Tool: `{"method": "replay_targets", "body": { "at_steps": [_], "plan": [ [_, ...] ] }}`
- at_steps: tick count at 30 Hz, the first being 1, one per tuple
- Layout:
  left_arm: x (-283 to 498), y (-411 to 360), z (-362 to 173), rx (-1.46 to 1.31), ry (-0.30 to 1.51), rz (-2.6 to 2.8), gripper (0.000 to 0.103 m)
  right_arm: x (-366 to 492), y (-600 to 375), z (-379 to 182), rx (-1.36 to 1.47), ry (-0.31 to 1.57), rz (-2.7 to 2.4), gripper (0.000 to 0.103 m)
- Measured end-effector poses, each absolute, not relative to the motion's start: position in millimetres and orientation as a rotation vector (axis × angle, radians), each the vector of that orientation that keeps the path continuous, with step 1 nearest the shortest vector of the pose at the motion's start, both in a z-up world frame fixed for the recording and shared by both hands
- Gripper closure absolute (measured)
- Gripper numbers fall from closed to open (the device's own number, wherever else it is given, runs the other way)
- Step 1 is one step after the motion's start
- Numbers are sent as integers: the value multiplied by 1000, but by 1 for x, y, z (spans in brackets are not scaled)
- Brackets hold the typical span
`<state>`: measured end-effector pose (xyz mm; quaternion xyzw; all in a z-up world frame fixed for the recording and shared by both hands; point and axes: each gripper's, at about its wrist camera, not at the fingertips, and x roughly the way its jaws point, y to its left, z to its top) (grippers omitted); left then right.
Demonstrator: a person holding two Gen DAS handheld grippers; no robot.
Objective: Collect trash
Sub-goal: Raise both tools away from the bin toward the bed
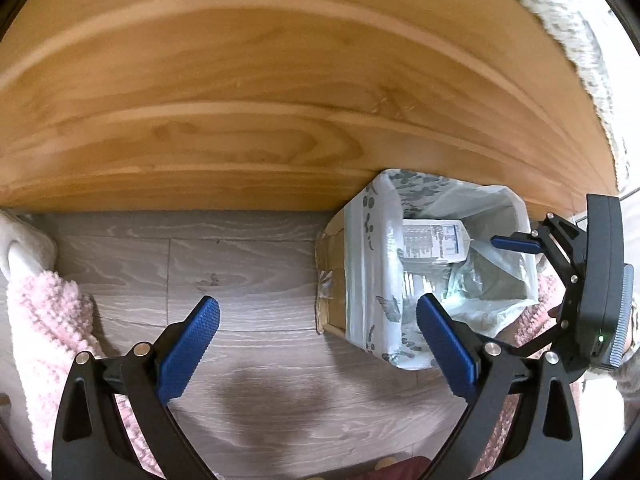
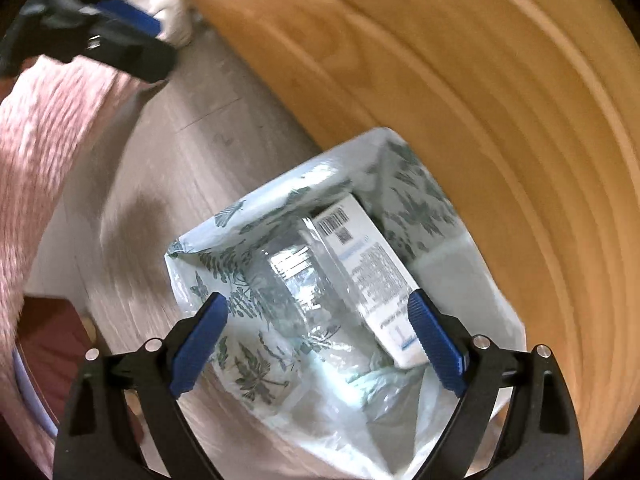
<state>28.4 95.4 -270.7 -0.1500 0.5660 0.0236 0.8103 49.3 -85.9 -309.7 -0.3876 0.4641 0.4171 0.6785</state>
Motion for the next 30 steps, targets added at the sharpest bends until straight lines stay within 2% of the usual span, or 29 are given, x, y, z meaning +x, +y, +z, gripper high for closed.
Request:
{"method": "replay_targets", "body": {
  "at_steps": [12, 30],
  "plan": [
    [2, 74, -220, -264, 1128, 31, 8, 28, -127, -281, -611, 1066, 733, 8],
    [-51, 42, -170, -220, 975, -33, 8, -23, -175, -210, -289, 903, 573, 8]
  ]
}}
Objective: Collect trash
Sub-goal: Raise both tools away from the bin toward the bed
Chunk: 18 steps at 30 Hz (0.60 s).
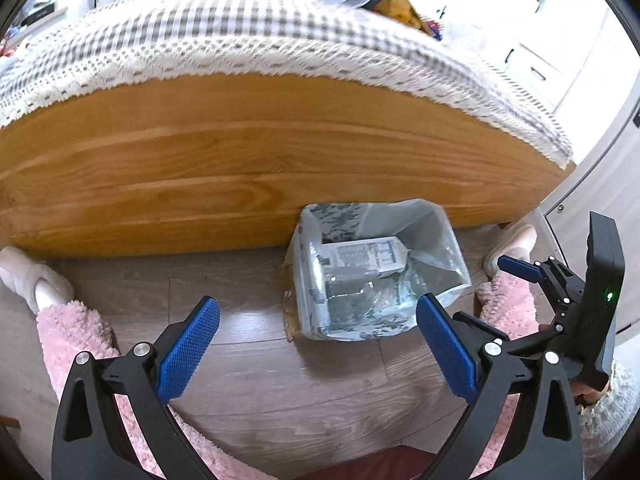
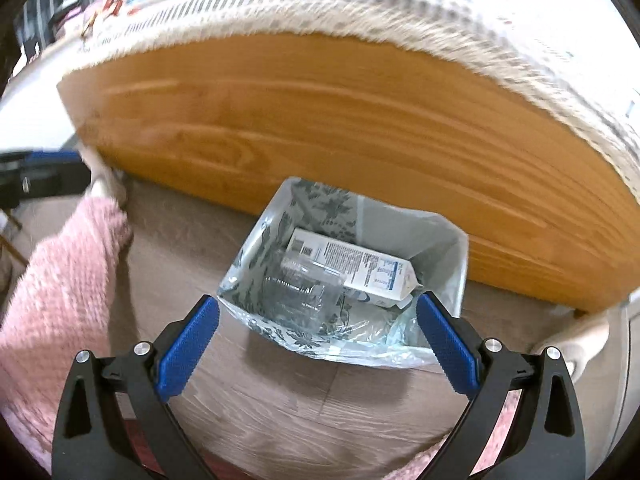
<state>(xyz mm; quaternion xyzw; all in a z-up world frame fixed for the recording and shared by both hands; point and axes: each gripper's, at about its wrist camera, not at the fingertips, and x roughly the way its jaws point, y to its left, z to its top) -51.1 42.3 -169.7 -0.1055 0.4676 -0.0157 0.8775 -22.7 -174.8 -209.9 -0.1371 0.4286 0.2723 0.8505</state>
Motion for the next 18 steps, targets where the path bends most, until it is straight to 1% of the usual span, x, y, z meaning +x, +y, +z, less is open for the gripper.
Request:
{"method": "replay_targets", "body": {
  "at_steps": [5, 8, 18],
  "plan": [
    [-64, 34, -154, -227, 908, -58, 8, -38, -193, -188, -181, 851, 527, 8],
    [-72, 23, -144, -157, 864, -51, 8, -44, -203, -178, -125, 825, 498, 8],
    [-96, 4, -95, -54, 663, -37, 8, -60, -228, -128, -105, 676, 415, 8]
  ]
}}
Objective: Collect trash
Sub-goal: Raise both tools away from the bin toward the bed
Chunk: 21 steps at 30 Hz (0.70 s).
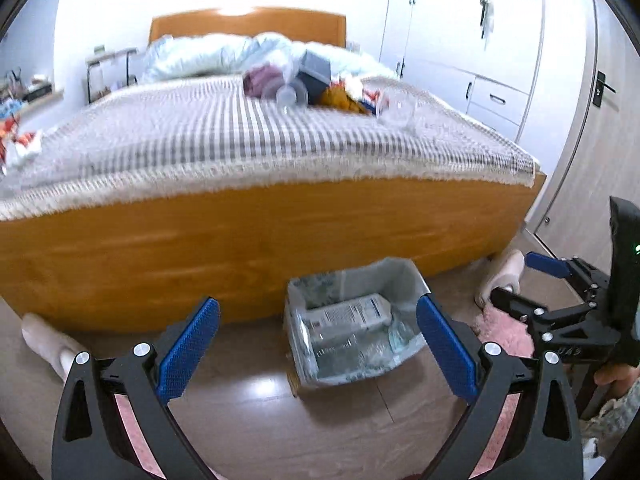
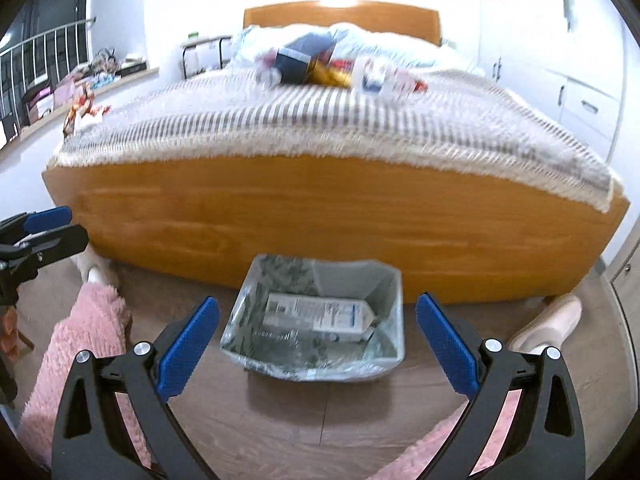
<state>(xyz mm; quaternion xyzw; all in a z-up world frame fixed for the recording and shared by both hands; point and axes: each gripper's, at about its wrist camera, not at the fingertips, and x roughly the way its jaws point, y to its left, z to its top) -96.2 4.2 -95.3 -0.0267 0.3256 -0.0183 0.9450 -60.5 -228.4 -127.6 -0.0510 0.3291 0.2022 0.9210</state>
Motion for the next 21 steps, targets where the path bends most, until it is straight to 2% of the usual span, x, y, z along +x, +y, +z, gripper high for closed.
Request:
{"method": "replay_targets", "body": {
  "at_steps": [12, 21],
  "plan": [
    [-117, 1, -48, 2, 481, -29, 8, -74, -250, -87, 4, 533, 332, 8],
    [-118, 9, -45, -39, 464, -40, 8, -77, -265, -82, 18, 511, 273, 8]
  ]
}}
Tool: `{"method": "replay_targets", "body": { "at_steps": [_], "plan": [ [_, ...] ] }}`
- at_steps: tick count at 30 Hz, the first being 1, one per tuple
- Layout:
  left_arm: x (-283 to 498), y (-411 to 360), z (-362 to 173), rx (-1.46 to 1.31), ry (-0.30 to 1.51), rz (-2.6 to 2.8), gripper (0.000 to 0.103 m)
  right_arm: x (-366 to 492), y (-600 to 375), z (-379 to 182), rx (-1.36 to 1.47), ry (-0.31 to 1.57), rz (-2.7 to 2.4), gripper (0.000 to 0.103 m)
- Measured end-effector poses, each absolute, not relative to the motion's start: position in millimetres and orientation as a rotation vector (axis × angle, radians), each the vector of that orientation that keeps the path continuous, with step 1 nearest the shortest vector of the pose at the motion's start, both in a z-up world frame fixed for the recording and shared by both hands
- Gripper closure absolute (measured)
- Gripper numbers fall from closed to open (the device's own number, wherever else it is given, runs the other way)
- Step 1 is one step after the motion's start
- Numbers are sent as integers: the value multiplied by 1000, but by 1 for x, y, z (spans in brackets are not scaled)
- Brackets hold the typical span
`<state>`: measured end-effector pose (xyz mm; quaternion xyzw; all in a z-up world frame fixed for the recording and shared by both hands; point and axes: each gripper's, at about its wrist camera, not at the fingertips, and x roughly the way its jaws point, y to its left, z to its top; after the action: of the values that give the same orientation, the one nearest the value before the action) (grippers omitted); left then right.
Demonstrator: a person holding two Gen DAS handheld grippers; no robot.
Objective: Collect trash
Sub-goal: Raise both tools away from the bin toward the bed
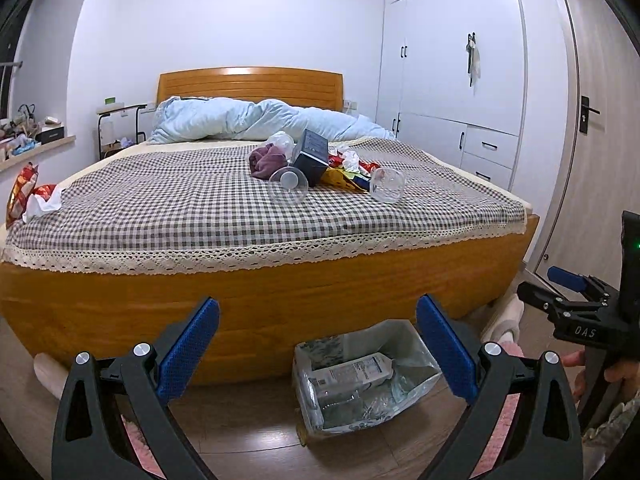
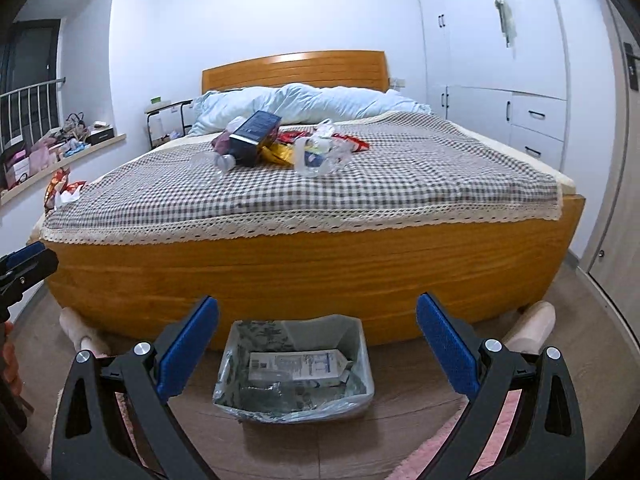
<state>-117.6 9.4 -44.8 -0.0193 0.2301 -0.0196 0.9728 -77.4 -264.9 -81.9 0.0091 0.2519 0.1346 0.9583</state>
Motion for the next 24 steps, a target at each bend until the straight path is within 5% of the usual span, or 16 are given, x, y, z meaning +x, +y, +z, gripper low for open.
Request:
{"method": "replay_targets", "body": {
  "at_steps": [24],
  "plan": [
    [-76, 10, -38, -64, 490, -44, 8, -46, -286, -61, 41, 500, 215, 8]
  ]
}}
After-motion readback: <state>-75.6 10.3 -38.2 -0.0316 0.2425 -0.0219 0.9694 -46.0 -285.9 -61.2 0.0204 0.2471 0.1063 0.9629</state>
